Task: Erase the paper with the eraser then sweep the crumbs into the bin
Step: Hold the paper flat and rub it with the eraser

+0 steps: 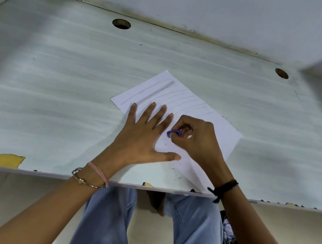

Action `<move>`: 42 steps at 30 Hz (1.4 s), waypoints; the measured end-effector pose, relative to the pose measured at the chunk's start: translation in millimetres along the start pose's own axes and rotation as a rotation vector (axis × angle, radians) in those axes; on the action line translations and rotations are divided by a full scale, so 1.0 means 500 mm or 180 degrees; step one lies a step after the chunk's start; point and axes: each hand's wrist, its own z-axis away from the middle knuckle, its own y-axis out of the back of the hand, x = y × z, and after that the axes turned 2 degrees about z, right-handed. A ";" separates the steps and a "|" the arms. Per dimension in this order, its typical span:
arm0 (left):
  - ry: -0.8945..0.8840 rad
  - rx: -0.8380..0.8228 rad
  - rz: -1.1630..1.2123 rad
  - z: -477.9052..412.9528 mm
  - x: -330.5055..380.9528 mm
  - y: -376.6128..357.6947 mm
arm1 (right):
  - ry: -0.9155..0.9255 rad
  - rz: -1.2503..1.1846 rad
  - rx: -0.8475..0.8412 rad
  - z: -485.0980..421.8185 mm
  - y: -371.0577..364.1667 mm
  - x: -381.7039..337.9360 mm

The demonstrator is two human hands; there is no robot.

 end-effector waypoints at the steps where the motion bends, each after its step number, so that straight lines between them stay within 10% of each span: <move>1: -0.0007 0.0005 -0.0001 0.001 0.001 0.000 | 0.0007 0.0024 -0.0026 0.000 0.000 -0.001; 42: -0.0027 -0.0027 0.0011 0.002 -0.003 0.002 | -0.0131 -0.0004 -0.0117 0.007 -0.004 -0.004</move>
